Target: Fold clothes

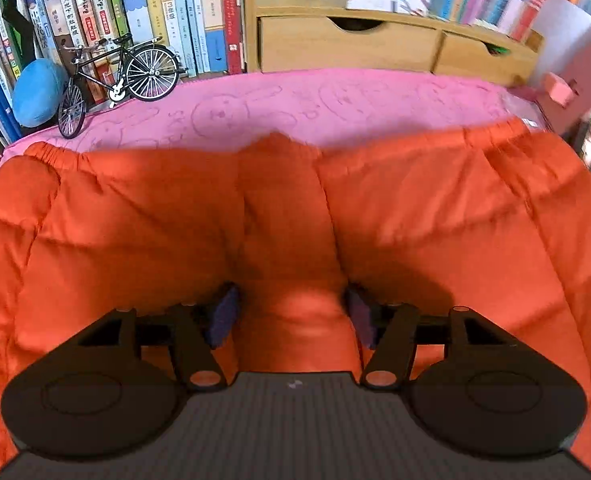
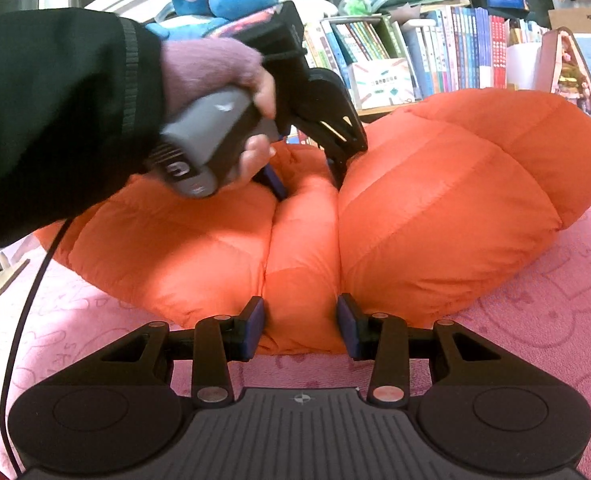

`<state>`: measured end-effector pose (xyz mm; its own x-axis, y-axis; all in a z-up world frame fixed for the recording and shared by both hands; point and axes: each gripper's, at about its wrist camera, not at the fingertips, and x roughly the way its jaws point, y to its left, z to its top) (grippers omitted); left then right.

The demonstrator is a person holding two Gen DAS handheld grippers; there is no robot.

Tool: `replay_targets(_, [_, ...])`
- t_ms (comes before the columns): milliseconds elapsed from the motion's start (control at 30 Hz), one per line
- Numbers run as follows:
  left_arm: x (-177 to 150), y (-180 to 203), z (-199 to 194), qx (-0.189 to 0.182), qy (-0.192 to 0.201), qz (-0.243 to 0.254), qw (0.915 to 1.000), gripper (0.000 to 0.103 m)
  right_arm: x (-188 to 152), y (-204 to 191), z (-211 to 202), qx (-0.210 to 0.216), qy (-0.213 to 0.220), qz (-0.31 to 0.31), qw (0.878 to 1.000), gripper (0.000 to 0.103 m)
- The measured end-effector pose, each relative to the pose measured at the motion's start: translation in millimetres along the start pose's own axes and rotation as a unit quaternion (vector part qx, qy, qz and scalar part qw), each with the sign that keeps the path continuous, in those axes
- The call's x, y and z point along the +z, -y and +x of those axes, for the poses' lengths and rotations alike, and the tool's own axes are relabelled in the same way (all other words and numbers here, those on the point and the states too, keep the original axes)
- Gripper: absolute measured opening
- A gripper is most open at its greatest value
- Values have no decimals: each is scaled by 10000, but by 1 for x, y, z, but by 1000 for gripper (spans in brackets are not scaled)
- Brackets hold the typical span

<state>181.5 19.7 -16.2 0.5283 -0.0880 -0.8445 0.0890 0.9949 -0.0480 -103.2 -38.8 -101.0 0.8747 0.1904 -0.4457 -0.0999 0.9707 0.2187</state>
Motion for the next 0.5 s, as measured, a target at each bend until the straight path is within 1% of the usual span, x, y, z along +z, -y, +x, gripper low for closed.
replay_targets(167, [20,-6,22,84,87,-225,9997,63,-4,-5,-4,7,17,-48,10000,41])
replay_targets(267, [31,-4,33,211,144,-213,9994,66,-8,-8,-7,27,16,-62,10000,41])
replay_targets(333, [40,-4,39,319,110,-332,9989,67,-12,-10,-10,40,15,-71,10000,41])
replay_targets(367, [43,-3,38,376,77,-387,9985,65,-13,-11,-11,40,19,-82,10000,41])
replay_targets(400, [45,-3,34,403,53,-411,9983,59,-14,-12,-11,39,26,-96,9999,41])
replay_targets(433, [45,-2,25,371,91,-405,9984,56,-15,-13,-12,37,34,-110,9999,41])
replay_targets(500, [36,-1,0,153,239,-312,9991,54,-13,-11,-10,25,50,-139,9999,41])
